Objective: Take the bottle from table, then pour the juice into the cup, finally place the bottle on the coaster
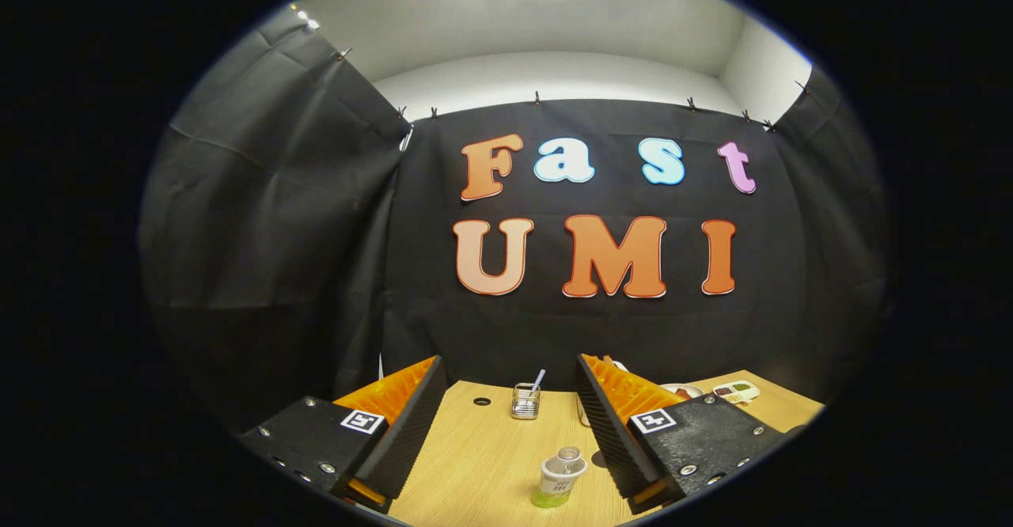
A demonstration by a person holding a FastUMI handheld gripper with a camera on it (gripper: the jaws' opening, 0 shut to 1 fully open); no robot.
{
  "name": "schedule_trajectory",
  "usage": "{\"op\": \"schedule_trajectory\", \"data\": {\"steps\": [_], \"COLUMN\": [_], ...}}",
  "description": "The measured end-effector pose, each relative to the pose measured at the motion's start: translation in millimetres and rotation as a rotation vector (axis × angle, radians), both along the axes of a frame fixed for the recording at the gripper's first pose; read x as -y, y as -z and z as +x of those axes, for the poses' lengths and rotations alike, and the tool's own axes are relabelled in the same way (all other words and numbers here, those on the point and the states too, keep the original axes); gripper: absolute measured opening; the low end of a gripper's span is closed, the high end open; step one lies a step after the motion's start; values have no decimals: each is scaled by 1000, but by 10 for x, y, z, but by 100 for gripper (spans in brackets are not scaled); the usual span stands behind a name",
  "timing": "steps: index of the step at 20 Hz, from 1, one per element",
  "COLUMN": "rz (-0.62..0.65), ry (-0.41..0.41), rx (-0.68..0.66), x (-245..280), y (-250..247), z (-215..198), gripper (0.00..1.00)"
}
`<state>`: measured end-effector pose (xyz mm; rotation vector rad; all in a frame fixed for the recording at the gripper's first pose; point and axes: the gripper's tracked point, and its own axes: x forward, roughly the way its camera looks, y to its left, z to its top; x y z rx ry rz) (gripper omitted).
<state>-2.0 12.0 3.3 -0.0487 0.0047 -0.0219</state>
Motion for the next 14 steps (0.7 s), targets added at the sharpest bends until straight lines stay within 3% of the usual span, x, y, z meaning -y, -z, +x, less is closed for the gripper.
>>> {"op": "schedule_trajectory", "data": {"steps": [9, 14], "rz": [-42, -106], "ry": [56, 122], "rx": [-4, -65], "x": [109, 324], "y": [46, 307], "z": [66, 122], "gripper": [97, 97]}}
